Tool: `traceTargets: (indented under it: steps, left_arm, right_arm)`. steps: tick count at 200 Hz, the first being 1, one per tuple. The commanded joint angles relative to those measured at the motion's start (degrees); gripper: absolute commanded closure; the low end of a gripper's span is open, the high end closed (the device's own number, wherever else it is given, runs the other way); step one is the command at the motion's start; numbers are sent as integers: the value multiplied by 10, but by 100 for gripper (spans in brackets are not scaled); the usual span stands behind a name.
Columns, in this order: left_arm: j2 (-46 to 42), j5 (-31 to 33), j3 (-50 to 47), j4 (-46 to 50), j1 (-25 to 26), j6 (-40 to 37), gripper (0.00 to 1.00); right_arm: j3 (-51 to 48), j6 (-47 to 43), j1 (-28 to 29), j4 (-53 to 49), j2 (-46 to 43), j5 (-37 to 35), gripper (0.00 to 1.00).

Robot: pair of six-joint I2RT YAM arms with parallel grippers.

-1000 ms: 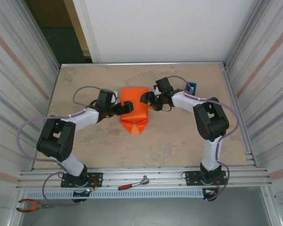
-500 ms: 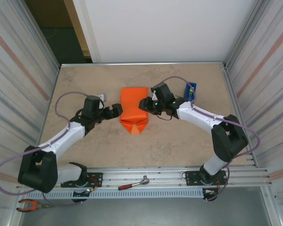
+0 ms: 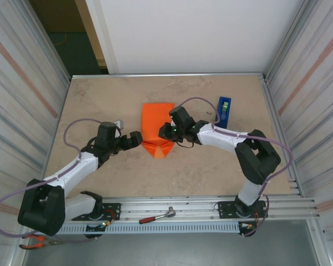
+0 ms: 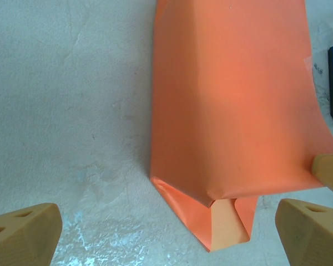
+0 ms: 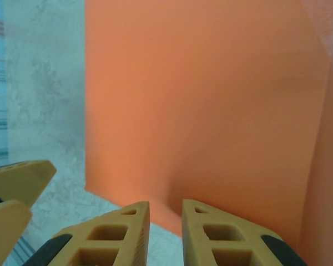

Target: Wrap the gift box in paper

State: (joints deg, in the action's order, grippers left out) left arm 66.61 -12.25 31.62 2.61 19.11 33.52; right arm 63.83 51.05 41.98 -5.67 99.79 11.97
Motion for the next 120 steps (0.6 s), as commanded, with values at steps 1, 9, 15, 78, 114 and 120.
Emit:
traceTargets:
  steps: [1,9,15,78,114,120]
  left_arm:
    - [12,-23,-3,-33,-2,18,1]
    - [17,-30,-2,-40,-2,19,1]
    - [21,-35,0,-42,-2,19,1]
    - [62,-36,18,-61,-2,29,1]
    - [-8,4,-37,-44,0,48,4]
    - [-15,1,-48,-48,1,52,7]
  right_arm:
    - [-4,3,-13,5,7,5,77]
    - [-4,0,-16,4,3,11,77]
    - [-4,-2,-18,4,-2,16,77]
    - [-56,-19,-20,-2,-98,14,76]
    - [-136,-9,13,18,-138,-29,83]
    - [-147,-7,20,23,-142,-38,86]
